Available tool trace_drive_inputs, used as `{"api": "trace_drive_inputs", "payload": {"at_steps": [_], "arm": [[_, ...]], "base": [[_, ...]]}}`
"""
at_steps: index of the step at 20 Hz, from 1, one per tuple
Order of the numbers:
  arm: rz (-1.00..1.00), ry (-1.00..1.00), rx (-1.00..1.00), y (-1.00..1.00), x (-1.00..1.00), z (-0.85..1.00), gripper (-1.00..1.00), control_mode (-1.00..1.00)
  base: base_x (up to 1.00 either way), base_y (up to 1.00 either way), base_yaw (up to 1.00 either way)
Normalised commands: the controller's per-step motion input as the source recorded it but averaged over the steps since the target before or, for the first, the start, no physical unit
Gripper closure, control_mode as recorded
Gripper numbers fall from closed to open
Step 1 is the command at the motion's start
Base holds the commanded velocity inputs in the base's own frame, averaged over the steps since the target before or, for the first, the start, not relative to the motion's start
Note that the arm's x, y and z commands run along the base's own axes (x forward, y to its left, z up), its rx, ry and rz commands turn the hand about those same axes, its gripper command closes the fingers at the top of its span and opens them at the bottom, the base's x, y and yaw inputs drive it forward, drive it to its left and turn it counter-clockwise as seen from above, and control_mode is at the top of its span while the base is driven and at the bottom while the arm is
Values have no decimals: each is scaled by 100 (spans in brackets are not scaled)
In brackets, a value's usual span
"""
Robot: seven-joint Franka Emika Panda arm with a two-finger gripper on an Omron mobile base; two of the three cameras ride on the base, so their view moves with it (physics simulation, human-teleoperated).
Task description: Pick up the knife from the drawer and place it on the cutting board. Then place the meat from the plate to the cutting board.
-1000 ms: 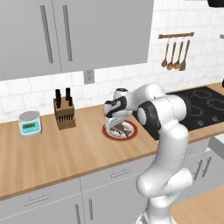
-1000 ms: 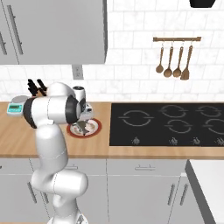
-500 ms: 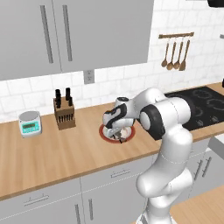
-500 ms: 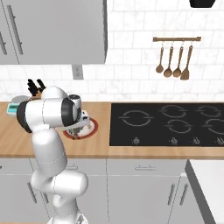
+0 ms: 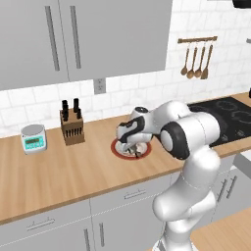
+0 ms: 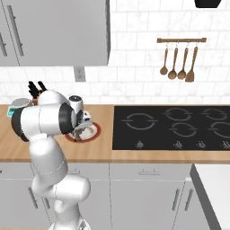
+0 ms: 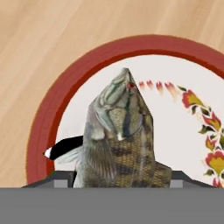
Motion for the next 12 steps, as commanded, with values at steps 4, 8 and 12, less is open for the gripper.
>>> {"api": "trace_drive_inputs", "payload": {"at_steps": [4,8,12], "arm": [[1,1,3,-16,-19,100,100,-100],[0,12,12,-29,-65,91,100,-100],[-2,23,3,-25,-100,82,100,-100]], "base": [[0,0,0],[0,0,0],[0,0,0]]}}
